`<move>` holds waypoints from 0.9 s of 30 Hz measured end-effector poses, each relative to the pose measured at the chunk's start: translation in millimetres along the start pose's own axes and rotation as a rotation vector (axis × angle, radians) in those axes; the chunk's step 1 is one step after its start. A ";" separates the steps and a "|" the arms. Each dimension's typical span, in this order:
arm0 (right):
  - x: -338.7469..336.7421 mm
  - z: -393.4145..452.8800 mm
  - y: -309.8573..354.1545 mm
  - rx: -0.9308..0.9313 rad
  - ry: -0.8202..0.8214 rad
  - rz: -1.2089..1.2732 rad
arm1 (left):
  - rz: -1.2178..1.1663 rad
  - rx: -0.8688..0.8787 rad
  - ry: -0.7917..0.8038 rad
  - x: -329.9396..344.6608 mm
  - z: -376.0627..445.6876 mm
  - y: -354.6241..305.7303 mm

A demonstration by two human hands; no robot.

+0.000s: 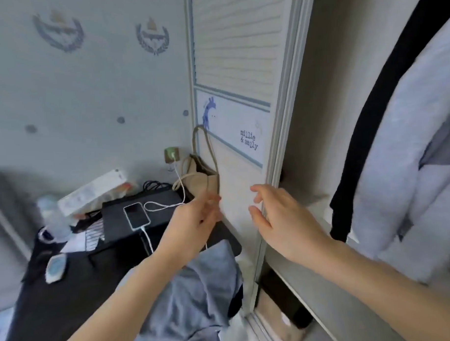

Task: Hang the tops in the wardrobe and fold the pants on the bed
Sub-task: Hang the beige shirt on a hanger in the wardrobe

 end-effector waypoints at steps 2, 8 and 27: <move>28.2 -27.4 19.7 -0.062 0.087 0.090 | 0.013 -0.168 -0.073 -8.4 -59.9 23.2; 102.7 -116.1 87.1 -0.181 0.327 0.312 | 0.004 -0.518 -0.267 -20.4 -240.9 49.3; 201.4 -502.6 423.2 -0.740 1.158 0.688 | -0.016 -1.591 -1.096 -5.1 -870.5 -62.3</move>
Point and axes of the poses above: each hand's wrist, its own z-axis towards the middle knuckle, its own x-axis out of the palm, y = z × x, the point moved 9 cm from there along z, towards the middle knuckle, and after that the axes turned 10 degrees about z, right-handed, at the moved point
